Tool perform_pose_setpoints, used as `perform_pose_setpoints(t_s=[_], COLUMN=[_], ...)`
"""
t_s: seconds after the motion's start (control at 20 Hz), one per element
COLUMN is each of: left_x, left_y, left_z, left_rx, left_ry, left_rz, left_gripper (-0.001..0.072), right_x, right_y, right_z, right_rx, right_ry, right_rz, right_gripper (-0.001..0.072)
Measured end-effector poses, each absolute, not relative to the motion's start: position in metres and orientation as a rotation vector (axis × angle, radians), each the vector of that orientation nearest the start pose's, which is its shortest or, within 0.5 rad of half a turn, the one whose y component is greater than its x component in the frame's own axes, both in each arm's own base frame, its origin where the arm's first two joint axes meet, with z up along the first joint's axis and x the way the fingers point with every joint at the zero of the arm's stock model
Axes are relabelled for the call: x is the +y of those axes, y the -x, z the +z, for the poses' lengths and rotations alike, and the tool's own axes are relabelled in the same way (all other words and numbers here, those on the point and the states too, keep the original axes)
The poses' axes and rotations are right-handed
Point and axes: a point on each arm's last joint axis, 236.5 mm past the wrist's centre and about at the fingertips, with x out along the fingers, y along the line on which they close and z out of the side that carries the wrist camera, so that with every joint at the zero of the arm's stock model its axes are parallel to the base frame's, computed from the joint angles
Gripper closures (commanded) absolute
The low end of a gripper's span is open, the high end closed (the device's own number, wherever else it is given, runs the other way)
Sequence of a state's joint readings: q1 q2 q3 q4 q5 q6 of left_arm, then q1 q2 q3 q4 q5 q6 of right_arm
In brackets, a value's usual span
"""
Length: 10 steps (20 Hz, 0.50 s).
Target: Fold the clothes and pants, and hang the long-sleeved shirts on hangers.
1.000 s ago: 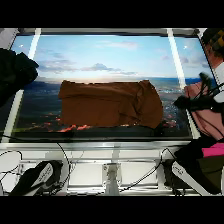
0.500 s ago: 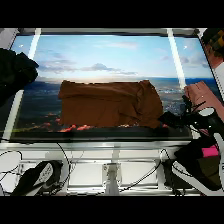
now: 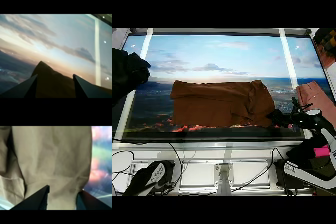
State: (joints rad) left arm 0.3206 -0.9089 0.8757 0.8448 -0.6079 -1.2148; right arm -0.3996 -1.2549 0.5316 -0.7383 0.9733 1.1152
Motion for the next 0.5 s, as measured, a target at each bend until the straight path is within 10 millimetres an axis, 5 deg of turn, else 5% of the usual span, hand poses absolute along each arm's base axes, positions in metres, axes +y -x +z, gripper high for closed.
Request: perform_pose_setpoints(t_s=[0.15, 0.2, 0.5], left_x=[0.041, 0.041, 0.037], left_y=[-0.413, -0.412, -0.372], left_z=[0.141, 0.138, 0.084], left_rx=[0.502, 0.514, 0.779], left_ry=[0.447, 0.438, 0.336], left_rz=[-0.007, -0.009, -0.039], left_gripper=[0.0189, 0.0191, 0.0198], right_x=[0.034, 0.033, 0.034], right_y=[-0.293, -0.295, -0.298], right_z=[-0.111, -0.110, -0.109], right_rx=[1.285, 1.276, 1.258], right_ry=[-0.827, -0.826, -0.826], right_rz=[0.150, 0.152, 0.162], right_gripper=[0.0569, 0.0702, 0.0696])
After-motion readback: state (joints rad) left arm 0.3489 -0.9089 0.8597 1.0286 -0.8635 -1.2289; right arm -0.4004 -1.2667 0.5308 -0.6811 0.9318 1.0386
